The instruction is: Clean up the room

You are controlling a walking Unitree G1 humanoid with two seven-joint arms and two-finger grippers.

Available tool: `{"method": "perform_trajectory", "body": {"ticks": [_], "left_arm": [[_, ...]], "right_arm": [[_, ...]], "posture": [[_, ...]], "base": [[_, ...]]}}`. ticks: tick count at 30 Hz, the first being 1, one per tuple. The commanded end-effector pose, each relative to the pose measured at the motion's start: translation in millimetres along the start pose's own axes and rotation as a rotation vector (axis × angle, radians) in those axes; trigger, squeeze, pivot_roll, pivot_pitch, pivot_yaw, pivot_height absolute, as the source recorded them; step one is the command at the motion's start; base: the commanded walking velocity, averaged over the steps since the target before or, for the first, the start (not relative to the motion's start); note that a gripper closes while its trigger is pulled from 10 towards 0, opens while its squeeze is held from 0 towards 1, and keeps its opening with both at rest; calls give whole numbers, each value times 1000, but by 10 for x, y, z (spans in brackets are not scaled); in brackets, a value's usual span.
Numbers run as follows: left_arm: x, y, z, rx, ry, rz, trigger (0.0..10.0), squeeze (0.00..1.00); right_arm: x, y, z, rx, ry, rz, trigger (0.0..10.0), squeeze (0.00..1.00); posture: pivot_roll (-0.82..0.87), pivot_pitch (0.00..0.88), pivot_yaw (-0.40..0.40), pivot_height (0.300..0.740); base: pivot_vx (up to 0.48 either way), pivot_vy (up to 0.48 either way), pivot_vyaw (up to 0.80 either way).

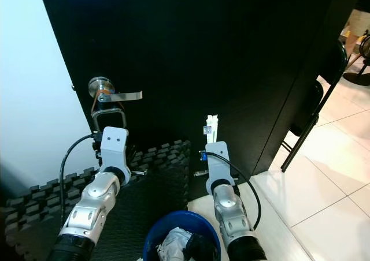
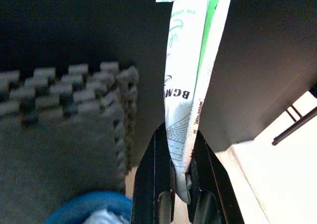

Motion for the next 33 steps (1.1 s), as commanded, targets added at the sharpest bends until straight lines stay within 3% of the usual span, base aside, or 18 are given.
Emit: {"method": "perform_trajectory", "body": {"ticks": [1, 2, 4, 5, 8, 10, 12, 14, 19, 21, 23, 26, 33], "left_arm": [[38, -103, 25, -31, -24, -26, 10000, 0], [38, -103, 25, -31, -24, -26, 10000, 0], [108, -158, 34, -47, -85, -95, 10000, 0], [108, -158, 34, -47, -85, -95, 10000, 0], [227, -297, 99, -59, -223, -356, 10000, 0], [265, -342, 142, -48, -278, -464, 10000, 0], [274, -363, 173, -42, -301, -496, 10000, 0], [296, -483, 321, -50, -371, -557, 10000, 0], [336, -594, 486, -61, -446, -604, 10000, 0], [421, -701, 717, -76, -546, -595, 10000, 0], [421, -701, 717, -76, -546, -595, 10000, 0], [475, -749, 875, -84, -613, -572, 10000, 0], [489, -776, 1006, -94, -665, -587, 10000, 0]], "right_arm": [[-26, -196, 3, -114, 50, 52, 10000, 0], [-26, -196, 3, -114, 50, 52, 10000, 0], [-114, -494, 25, -303, 177, 165, 10000, 0], [-114, -494, 25, -303, 177, 165, 10000, 0], [-124, -763, 67, -461, 255, 332, 10000, 0], [-118, -831, 86, -503, 268, 357, 10000, 0], [-107, -863, 95, -524, 258, 347, 10000, 0], [-94, -939, 118, -561, 226, 350, 10000, 0], [-112, -1025, 166, -590, 229, 371, 10000, 0], [-129, -1139, 240, -625, 252, 424, 10000, 0], [-129, -1139, 240, -625, 252, 424, 10000, 0], [-149, -1195, 273, -640, 263, 453, 10000, 0], [-232, -1276, 326, -665, 289, 448, 10000, 0]], "posture": [[30, 0, -64, 740], [30, 0, -64, 740], [23, 0, -64, 740], [23, 0, -64, 740], [22, 17, -75, 740], [21, 28, -77, 740], [18, 58, -80, 740], [32, 134, -100, 740], [40, 165, -103, 740], [50, 193, -108, 740], [50, 193, -108, 740], [53, 228, -115, 740], [60, 223, -112, 740]], "base": [[0, 0, 0], [0, 0, 0], [0, 0, 0], [0, 0, 0], [0, 0, 0], [0, 0, 0], [0, 0, 0], [0, 0, 0], [0, 0, 0], [0, 0, 0], [0, 0, 0], [0, 0, 0], [0, 0, 0]]}}
Point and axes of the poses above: a point about 5 cm out from each wrist's last joint towards the gripper, its own z axis pointing back from the gripper into the wrist, its own y axis along the axis of the wrist's last joint, x = y × z, the point moved 3 cm from there along -z, pointing out of the wrist towards the gripper, and after that the axes turned 15 degrees about -z, right-handed, at the moved point
